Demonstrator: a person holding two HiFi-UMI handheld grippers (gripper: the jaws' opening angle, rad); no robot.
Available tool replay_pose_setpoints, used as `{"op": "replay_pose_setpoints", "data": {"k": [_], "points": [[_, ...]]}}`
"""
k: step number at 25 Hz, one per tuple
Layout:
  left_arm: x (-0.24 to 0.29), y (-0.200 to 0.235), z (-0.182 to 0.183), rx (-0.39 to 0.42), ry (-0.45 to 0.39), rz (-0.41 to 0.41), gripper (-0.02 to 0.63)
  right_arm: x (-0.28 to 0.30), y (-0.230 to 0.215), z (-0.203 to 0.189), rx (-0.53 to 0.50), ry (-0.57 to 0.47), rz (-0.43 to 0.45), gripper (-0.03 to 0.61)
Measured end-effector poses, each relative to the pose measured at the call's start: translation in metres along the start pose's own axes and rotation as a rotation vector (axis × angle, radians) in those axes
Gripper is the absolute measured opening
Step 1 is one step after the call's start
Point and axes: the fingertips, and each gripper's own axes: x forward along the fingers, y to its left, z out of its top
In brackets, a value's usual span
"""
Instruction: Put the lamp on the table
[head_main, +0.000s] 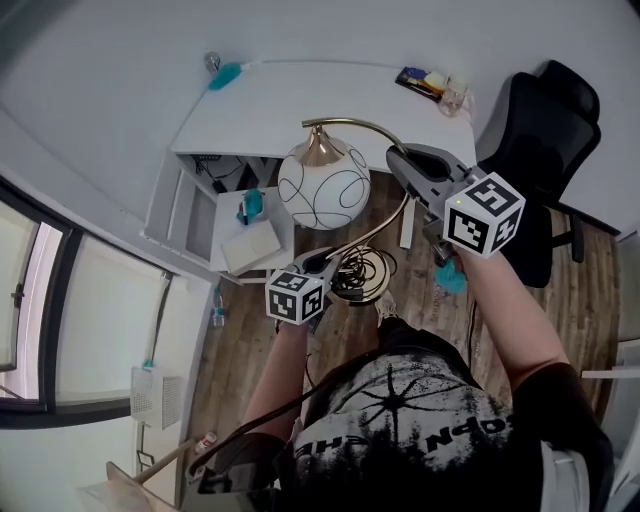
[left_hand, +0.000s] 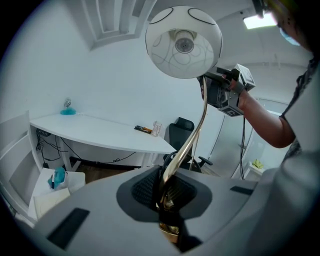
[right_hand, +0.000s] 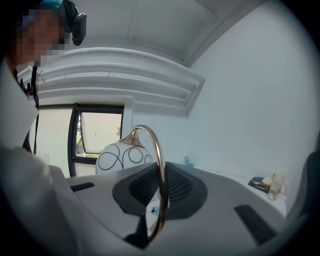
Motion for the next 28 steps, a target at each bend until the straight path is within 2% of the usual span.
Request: {"op": "replay_pose_setpoints", "data": {"k": [12,18,28], "points": [[0.087,0.066,0.084,-0.015,-0.012,0.064,0.038,0.078,-0.115,0.025,0.010,0.001,0.059,0.034],[0.115,0.090,0.100,-0.010,-0.036,0.107,0.038,0.100,-0.146,0.022,0.002,-0.010,0.091,0.034],[0.178,0.130,0.145,-0.032,-0.037,0.173,0.038,0.147,-0.228,0.027,0.022,-0.010,0.158,0.034]]}}
